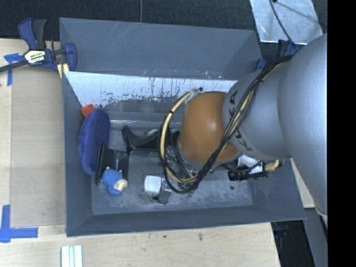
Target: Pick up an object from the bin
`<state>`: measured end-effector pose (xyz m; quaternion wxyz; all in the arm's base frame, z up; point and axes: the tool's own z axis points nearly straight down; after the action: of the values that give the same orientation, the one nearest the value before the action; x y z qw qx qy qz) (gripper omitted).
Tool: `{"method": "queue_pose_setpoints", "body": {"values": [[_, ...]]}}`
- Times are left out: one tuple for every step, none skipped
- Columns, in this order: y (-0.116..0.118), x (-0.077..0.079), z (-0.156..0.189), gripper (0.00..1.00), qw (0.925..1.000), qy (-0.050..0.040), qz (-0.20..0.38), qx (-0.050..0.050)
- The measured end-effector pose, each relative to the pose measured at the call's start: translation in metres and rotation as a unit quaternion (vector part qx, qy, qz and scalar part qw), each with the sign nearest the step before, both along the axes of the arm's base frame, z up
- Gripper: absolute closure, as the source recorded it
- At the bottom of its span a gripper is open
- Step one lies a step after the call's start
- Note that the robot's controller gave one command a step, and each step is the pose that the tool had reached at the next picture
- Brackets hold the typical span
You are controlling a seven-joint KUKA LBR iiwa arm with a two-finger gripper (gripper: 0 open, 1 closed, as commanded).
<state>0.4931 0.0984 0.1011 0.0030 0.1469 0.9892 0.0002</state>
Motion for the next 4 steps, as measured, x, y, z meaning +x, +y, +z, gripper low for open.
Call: {"method": "queue_pose_setpoints", "body": {"values": [[0.008,0.007,-0.032,0.00,1.0000,0.0046,0.007,0.000],[0.008,0.007,-0.032,0.00,1.0000,0.0036,0.007,0.000],[0.008,0.008,-0.031,1.00,1.0000,0.0027,0.006,0.000],[0.007,0.009,-0.015,1.00,1.0000,0.0007,0.006,0.000]]}}
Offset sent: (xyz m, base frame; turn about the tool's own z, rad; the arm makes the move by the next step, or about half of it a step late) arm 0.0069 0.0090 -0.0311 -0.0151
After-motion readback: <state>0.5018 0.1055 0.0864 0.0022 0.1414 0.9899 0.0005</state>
